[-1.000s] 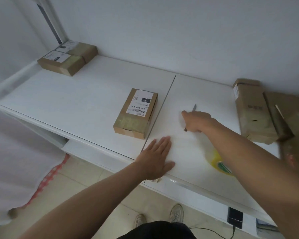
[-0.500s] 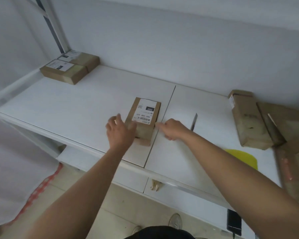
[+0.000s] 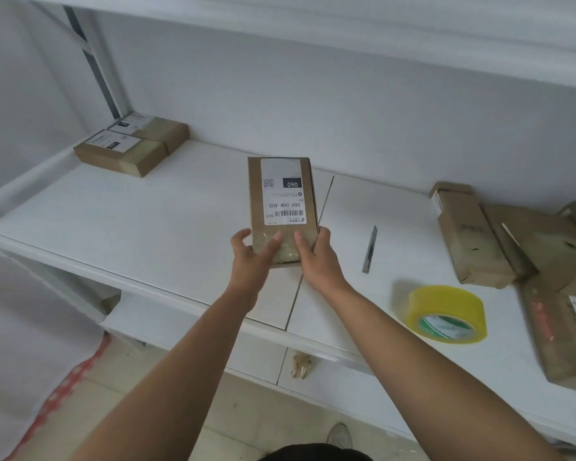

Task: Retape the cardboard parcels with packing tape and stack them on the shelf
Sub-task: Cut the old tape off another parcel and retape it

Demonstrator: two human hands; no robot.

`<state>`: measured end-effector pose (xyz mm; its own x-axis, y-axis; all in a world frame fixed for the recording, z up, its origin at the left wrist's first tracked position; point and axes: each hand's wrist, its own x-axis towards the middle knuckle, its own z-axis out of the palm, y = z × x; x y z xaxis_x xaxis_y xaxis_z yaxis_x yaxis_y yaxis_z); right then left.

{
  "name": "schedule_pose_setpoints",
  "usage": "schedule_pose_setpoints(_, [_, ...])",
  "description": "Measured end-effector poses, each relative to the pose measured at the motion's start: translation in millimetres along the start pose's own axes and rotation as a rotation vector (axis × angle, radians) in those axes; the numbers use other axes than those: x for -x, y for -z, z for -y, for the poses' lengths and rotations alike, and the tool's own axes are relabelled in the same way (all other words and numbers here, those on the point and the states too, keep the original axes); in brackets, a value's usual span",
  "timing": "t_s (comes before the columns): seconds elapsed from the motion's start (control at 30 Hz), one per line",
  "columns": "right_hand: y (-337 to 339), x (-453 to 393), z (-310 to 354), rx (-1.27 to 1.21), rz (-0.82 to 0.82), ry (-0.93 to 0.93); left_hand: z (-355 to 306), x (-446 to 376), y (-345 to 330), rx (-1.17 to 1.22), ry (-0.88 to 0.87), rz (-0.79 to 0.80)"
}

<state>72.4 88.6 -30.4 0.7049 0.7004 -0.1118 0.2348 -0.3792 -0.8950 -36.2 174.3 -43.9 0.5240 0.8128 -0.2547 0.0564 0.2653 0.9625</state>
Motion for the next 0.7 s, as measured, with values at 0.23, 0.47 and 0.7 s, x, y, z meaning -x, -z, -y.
schedule_pose_setpoints(0.23, [8.3, 11.1, 2.4, -0.073, -0.056, 0.009, -15.0, 11.2, -0.2, 0.076, -0.008, 0.080])
schedule_pose_setpoints(0.47, [18.3, 21.4, 9.0, -0.014, -0.062, 0.029, -14.0, 20.9, 4.1, 0.173, 0.064, 0.133])
schedule_pose_setpoints(0.7, [15.4, 33.9, 3.6, 0.018, 0.019, 0.041, -21.0, 38.8, 20.3, 0.369, 0.124, 0.428])
